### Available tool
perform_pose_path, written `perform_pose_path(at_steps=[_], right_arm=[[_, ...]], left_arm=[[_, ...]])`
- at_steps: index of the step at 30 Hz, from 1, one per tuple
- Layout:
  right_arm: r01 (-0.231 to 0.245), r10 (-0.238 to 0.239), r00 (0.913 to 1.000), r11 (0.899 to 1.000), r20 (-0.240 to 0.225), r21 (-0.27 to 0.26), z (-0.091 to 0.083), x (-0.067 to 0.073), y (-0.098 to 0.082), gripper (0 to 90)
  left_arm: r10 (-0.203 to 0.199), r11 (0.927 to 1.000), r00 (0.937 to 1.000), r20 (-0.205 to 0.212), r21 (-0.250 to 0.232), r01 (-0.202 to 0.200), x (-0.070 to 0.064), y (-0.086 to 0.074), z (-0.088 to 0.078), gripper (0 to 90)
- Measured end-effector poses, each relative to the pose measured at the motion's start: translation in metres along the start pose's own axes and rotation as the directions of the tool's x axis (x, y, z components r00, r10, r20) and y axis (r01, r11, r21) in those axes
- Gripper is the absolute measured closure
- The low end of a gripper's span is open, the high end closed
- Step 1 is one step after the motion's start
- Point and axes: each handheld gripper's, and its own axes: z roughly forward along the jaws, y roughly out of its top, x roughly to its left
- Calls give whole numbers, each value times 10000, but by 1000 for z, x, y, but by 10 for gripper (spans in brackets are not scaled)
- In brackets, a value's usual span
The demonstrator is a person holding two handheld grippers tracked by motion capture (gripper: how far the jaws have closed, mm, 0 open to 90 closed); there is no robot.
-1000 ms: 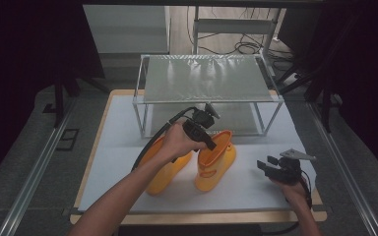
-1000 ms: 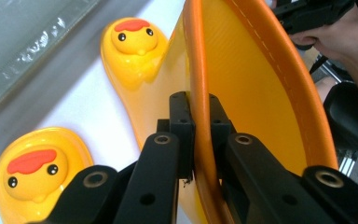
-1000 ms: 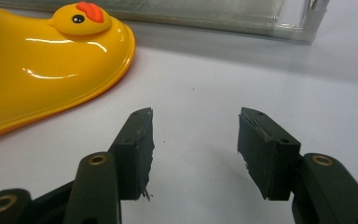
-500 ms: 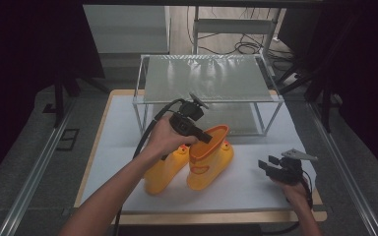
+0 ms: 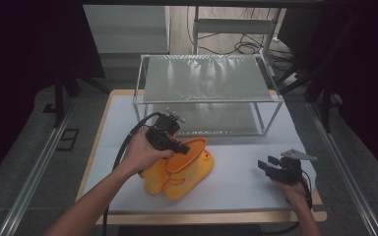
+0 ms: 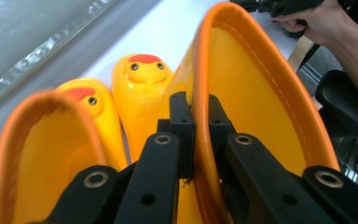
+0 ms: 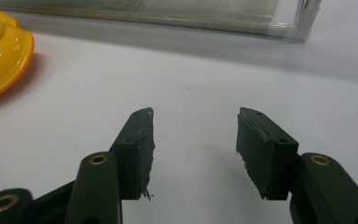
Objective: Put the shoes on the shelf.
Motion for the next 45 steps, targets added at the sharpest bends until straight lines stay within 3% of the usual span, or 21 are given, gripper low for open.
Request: perform_pose_path(at_steps=[9,12,16,22,26,32,38,45], right_arm=[[-58,58,10000,10000,-74,-7,0,0,0,460],[-6,6,10000,10000,-68,-16,0,1,0,459],[0,-1,10000,10000,-57,-50,-1,1,0,459],[-34,34,10000,10000,-62,-60,-1,0,0,459],[-58,58,10000,10000,-50,6,0,1,0,458],[-45,45,10000,10000,-46,13,0,1,0,457],[-99,99,9999,10000,-66,9,0,0,0,456],[-122,122,9999,9999,-38,2,0,0,0,456]], left_arm=[[74,9999,9991,-420,-78,-77,1,-21,-4,837],[63,9997,9998,-163,-214,-67,-1,-21,-6,760],[9,9989,9996,-296,-475,-23,-3,-21,-12,671],[-293,9926,9993,-216,-1181,265,0,-19,-34,582],[-463,9898,9983,-347,-1365,412,1,-20,-45,493],[-570,9915,9981,-221,-1185,540,7,-23,-45,401],[-733,9935,9973,39,-865,734,13,-26,-36,364],[-680,9976,9976,-150,-155,677,11,-27,-22,352]])
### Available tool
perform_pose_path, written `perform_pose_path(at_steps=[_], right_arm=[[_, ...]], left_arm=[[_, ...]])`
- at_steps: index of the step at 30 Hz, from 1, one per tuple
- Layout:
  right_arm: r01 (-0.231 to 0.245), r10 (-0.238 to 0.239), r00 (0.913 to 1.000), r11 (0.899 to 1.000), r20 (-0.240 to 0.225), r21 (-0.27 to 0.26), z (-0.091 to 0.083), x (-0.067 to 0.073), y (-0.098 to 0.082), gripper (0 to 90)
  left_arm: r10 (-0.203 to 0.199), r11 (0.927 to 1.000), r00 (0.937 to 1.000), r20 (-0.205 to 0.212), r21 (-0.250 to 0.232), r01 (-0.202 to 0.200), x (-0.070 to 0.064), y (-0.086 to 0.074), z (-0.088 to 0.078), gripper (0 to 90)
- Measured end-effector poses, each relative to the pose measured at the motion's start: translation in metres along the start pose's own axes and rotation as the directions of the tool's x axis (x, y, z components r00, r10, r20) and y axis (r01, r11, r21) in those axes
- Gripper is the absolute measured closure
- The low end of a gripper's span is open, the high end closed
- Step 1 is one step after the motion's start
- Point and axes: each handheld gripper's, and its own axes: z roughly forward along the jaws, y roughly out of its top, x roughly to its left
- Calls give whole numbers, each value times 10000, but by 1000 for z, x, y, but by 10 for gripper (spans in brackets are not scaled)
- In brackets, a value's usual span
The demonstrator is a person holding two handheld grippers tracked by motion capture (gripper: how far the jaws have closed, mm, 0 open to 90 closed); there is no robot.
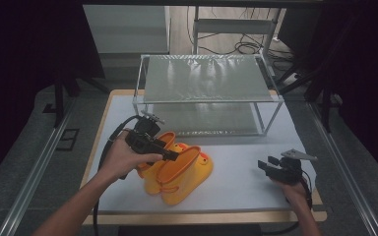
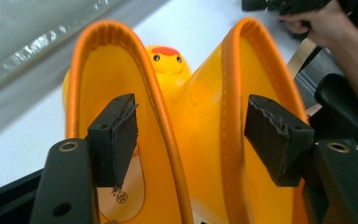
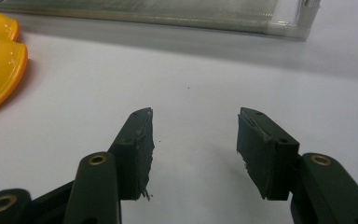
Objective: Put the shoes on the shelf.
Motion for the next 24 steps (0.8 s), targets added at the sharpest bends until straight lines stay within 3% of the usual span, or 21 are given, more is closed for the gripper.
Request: perform_pose_path(at_steps=[5,11,19,21,24], right_arm=[[-17,17,10000,10000,18,-4,0,0,0,456],[2,-2,10000,10000,27,-6,-1,0,0,456],[9,-9,10000,10000,79,20,0,0,0,457],[20,-21,10000,10000,87,19,0,0,0,457],[-22,22,9999,10000,114,18,-1,-1,0,458]], left_arm=[[26,9999,9999,-103,144,-24,-2,0,12,393],[224,9991,9973,-693,378,-198,-8,2,17,458],[608,9978,9929,-1024,323,-578,-12,2,16,760],[719,9971,9906,-1165,328,-685,-13,2,16,806],[618,9979,9934,-965,230,-598,-10,1,15,815]])
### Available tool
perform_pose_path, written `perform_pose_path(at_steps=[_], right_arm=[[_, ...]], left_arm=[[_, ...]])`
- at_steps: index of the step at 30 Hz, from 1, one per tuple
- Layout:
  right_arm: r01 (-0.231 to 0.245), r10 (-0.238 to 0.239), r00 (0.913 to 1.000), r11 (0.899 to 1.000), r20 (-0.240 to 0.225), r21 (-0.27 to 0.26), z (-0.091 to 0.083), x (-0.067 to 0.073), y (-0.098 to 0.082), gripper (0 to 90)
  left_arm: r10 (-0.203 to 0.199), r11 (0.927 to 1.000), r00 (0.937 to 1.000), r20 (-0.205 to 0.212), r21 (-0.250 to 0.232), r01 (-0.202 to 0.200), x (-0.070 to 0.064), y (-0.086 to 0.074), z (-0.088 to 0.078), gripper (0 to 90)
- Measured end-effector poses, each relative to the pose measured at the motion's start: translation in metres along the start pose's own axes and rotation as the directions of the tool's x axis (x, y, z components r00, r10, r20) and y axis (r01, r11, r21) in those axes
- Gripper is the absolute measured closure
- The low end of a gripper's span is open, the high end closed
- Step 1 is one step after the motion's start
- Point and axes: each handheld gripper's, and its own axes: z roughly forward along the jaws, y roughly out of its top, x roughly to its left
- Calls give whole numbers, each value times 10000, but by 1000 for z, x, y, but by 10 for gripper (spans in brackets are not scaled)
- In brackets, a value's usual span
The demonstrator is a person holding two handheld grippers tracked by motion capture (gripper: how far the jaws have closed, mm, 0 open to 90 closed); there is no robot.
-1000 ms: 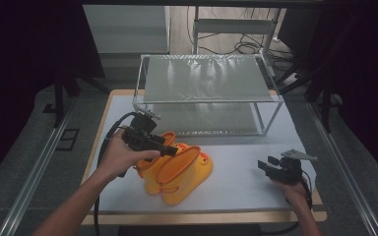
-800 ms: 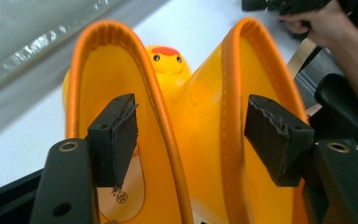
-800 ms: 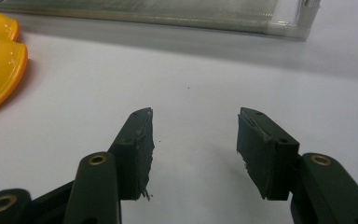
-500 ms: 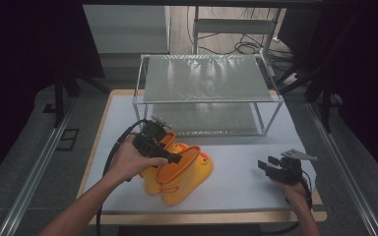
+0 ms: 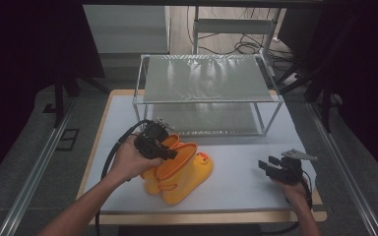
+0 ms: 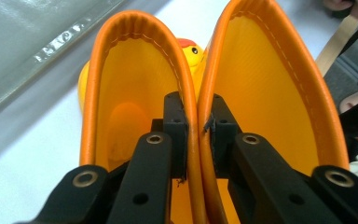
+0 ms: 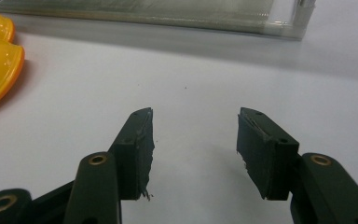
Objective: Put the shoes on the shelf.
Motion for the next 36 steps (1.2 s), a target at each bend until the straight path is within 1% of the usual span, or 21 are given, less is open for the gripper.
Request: perform_pose_path(at_steps=[4,7,10,12,13,16,18,22,26,30,32,34,36], right_arm=[[-33,33,10000,10000,40,17,0,-1,0,459],[-56,56,10000,10000,75,0,1,-2,0,459],[-115,115,9999,9999,92,-6,1,-2,0,460],[-143,144,9998,9999,125,-5,0,-3,0,460],[-163,164,9998,9999,130,-44,0,-3,0,460],[-224,225,9996,9997,153,-69,-1,-5,0,461],[-245,246,9996,9997,169,-65,-1,-5,-1,462],[-238,239,9995,9997,195,-37,-1,-6,-1,462],[-327,328,9993,9994,192,-73,-2,-7,-1,462],[-386,389,9990,9992,232,-115,-2,-9,-1,463],[-442,444,9987,9990,251,-117,-2,-10,-2,463],[-499,502,9984,9987,258,-93,-3,-11,-2,464],[-523,526,9982,9986,284,-124,-3,-13,-2,465]], left_arm=[[-155,9997,9991,383,-158,161,8,0,-2,816],[-206,9994,9974,696,-277,226,13,5,-5,817],[-290,9987,9945,1009,-399,332,15,12,-8,817],[-340,9975,9903,1347,-561,419,14,17,-12,817],[-355,9964,9869,1574,-701,470,14,20,-16,818],[-337,9934,9782,2048,-1006,553,11,28,-25,817],[-271,9917,9742,2241,-1168,544,8,35,-31,817],[9,9913,9716,2366,-1283,303,-2,52,-42,816],[206,9911,9709,2384,-1330,117,-9,68,-52,815],[327,9909,9692,2440,-1346,5,-14,83,-60,816],[298,9904,9692,2446,-1380,44,-16,90,-64,816],[288,9905,9666,2547,-1373,67,-17,97,-67,816],[329,9906,9677,2498,-1369,17,-18,103,-72,816]])
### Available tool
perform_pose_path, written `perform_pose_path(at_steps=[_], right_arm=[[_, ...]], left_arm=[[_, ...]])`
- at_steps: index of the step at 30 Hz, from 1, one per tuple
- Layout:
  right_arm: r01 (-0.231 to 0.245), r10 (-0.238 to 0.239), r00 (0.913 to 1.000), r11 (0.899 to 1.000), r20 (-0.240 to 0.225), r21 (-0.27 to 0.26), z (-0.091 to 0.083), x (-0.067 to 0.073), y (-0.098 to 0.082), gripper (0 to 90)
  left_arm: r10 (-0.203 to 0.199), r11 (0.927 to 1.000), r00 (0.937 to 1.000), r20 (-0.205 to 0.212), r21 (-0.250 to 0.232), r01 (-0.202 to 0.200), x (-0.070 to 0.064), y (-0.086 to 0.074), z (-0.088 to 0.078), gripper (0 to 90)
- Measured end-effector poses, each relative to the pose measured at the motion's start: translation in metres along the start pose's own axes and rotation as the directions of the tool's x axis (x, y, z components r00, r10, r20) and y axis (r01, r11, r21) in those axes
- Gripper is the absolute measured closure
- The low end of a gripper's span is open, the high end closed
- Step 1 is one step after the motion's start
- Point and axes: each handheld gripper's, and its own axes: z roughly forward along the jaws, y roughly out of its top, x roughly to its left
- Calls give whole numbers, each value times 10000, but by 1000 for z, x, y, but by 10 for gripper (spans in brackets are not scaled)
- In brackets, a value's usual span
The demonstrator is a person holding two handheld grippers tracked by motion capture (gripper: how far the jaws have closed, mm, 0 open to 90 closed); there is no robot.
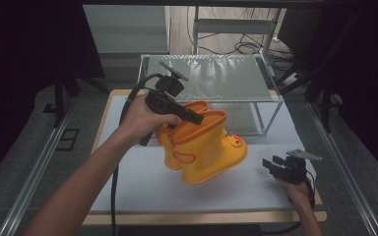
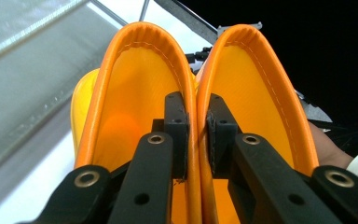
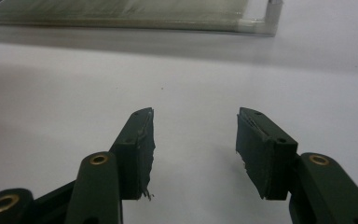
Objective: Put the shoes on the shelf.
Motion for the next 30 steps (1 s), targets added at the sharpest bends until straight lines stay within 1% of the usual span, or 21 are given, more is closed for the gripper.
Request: perform_pose_path(at_steps=[4,8,11,14,19,23,24,27,28,30], right_arm=[[-100,100,9999,9999,31,-7,0,-2,0,465],[-140,140,9999,9999,44,-31,0,-3,0,465],[-171,172,9998,9998,42,-39,0,-3,0,465],[-93,93,9999,10000,82,-7,0,-2,0,465],[-161,161,9998,9999,73,-37,-1,-3,-1,464],[-232,232,9997,9997,69,-32,-2,-4,-1,465],[-225,225,9997,9997,64,-49,-2,-4,-1,465],[-199,199,9998,9998,68,-77,-2,-4,-1,464],[-160,161,9998,9998,73,-118,-3,-4,0,464],[-173,175,9998,9997,84,-192,-4,-4,0,465]], left_arm=[[81,10000,9999,-94,-29,-82,-6,16,-9,817],[160,9996,9998,-122,-225,-163,-12,33,-21,817],[110,9992,9997,-220,-376,-118,-12,47,-28,817],[34,9985,9999,-156,-550,-42,-11,60,-32,818],[-289,9955,9994,-207,-906,269,-4,81,-40,818],[-490,9934,9978,-452,-1057,440,3,100,-43,818],[-586,9928,9967,-565,-1080,522,6,106,-44,818],[-740,9905,9946,-724,-1213,649,13,118,-43,817],[-893,9881,9930,-776,-1322,786,18,123,-42,818],[-1082,9856,9899,-921,-1404,946,25,130,-41,818]])
